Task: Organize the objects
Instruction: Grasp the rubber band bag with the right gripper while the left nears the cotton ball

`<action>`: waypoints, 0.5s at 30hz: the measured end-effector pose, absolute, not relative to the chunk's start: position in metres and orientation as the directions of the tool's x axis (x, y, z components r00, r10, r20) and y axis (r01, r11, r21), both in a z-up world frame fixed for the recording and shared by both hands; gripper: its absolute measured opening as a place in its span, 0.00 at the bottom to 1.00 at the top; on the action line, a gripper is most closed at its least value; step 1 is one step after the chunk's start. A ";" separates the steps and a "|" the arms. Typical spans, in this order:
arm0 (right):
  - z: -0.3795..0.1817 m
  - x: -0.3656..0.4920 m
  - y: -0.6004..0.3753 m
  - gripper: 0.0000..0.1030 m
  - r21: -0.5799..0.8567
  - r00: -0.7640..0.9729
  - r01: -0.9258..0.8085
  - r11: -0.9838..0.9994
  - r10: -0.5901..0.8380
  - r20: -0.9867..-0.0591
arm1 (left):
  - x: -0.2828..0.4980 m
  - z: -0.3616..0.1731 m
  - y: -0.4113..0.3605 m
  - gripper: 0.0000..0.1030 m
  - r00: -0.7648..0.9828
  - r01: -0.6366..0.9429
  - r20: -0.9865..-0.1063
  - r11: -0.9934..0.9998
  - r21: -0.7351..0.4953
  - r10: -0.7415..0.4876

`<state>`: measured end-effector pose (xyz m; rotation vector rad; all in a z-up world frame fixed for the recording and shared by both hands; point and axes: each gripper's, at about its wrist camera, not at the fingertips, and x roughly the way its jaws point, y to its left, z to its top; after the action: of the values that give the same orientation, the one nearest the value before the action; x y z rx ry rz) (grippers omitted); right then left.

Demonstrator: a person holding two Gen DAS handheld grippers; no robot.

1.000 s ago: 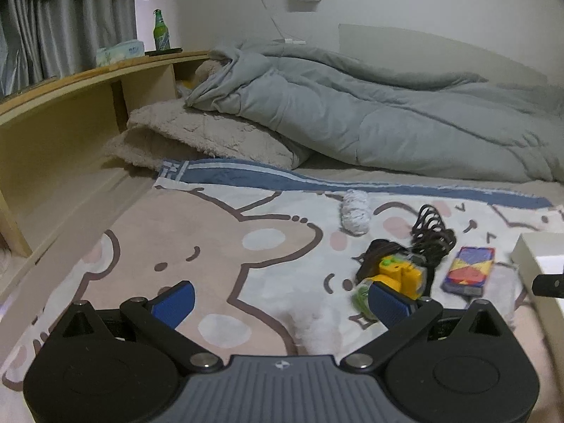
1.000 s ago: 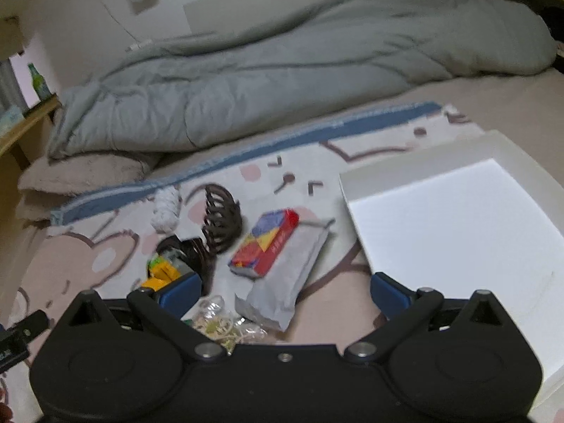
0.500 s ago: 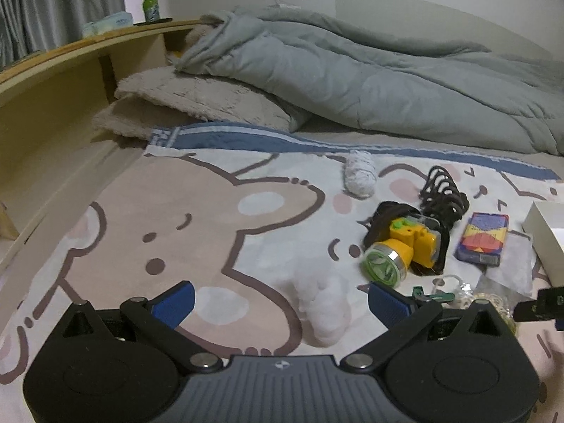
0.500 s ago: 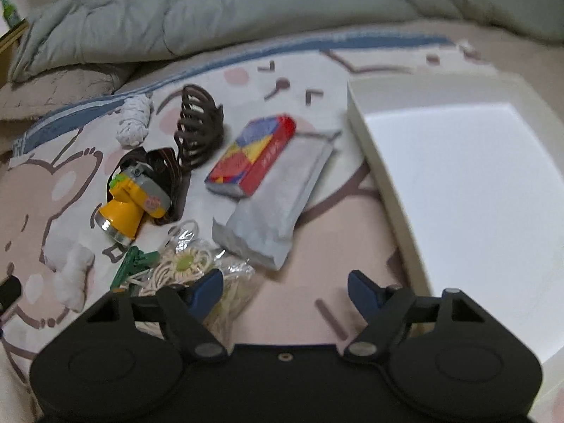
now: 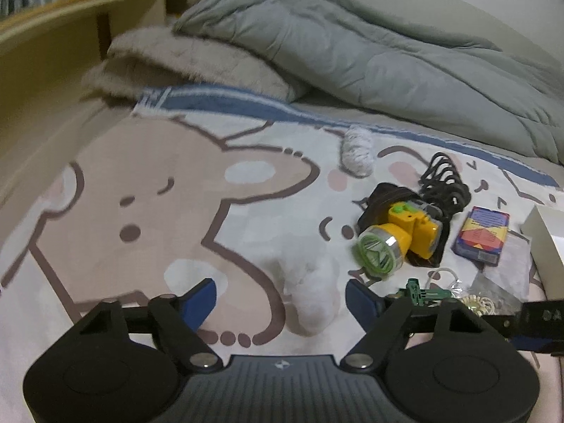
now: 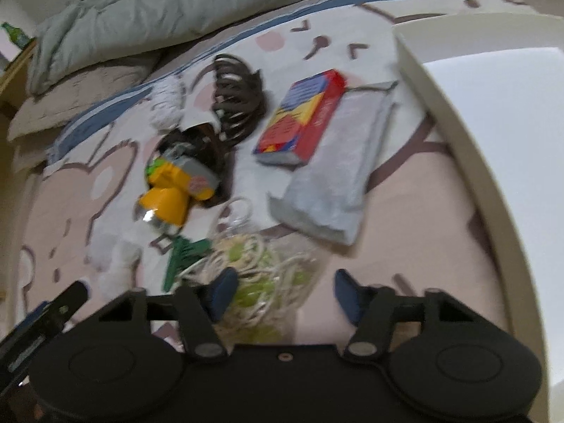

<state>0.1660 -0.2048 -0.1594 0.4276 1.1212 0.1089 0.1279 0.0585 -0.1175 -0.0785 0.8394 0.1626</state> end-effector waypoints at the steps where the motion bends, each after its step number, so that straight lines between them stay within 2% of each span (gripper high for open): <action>1: -0.159 0.166 -0.204 0.44 0.403 0.439 0.117 0.908 0.317 -0.841 | 0.130 -0.119 0.061 0.73 0.651 -0.184 -0.752 0.983 -0.017 0.109; 3: -0.155 0.164 -0.202 0.34 0.395 0.443 0.097 0.914 0.316 -0.839 | 0.134 -0.122 0.066 0.68 0.641 -0.212 -0.761 0.976 -0.050 0.100; 6: -0.148 0.159 -0.203 0.26 0.399 0.464 0.068 0.914 0.326 -0.824 | 0.139 -0.126 0.066 0.61 0.629 -0.225 -0.773 0.971 -0.082 0.080; 9: -0.140 0.155 -0.205 0.23 0.393 0.481 0.040 0.919 0.327 -0.813 | 0.141 -0.129 0.061 0.57 0.617 -0.211 -0.784 0.974 -0.079 0.070; 15: -0.128 0.148 -0.215 0.21 0.379 0.515 0.005 0.926 0.322 -0.794 | 0.143 -0.130 0.055 0.56 0.617 -0.195 -0.785 0.977 -0.086 0.054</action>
<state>0.1475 -0.2149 -0.1280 0.3556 1.0171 0.1958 0.1428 0.0545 -0.1296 -0.1694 0.8951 0.1437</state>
